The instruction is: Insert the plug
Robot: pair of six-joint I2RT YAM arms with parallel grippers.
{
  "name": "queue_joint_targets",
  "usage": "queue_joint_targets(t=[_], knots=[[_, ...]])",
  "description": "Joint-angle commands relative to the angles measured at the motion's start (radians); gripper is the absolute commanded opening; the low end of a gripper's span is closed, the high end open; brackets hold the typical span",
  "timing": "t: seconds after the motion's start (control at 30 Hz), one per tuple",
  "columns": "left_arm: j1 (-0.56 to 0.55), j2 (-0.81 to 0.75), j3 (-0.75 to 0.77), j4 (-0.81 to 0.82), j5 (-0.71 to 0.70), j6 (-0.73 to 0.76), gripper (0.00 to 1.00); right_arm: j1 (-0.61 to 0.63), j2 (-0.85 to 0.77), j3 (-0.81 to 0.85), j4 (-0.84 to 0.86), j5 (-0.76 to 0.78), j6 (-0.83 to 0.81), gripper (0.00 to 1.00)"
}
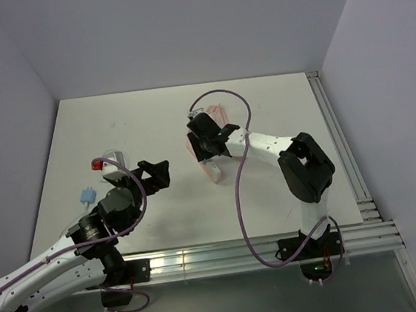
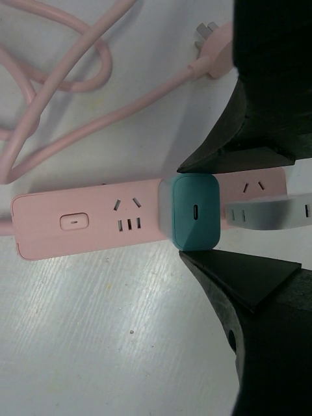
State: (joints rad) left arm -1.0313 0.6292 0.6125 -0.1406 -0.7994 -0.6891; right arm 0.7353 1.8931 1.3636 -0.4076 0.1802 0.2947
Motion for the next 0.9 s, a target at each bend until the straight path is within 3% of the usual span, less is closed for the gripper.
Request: queue_joint_targets(t=[0.0, 0.53, 0.8, 0.87], knots=[[0.004, -0.008, 0.020, 0.022, 0.020, 0.013, 0.99, 0.007, 0.106, -0.164, -0.099, -0.039, 0.093, 0.00], [0.007, -0.011, 0.023, 0.022, 0.040, 0.011, 0.99, 0.072, 0.112, -0.271, -0.099, 0.076, 0.119, 0.00], [0.007, 0.017, 0.043, 0.006, 0.054, 0.010, 1.00, 0.070, 0.098, -0.409, 0.062, -0.106, 0.210, 0.00], [0.008, 0.012, 0.041, 0.003, 0.055, 0.008, 1.00, 0.062, 0.093, -0.408, 0.049, -0.084, 0.215, 0.00]])
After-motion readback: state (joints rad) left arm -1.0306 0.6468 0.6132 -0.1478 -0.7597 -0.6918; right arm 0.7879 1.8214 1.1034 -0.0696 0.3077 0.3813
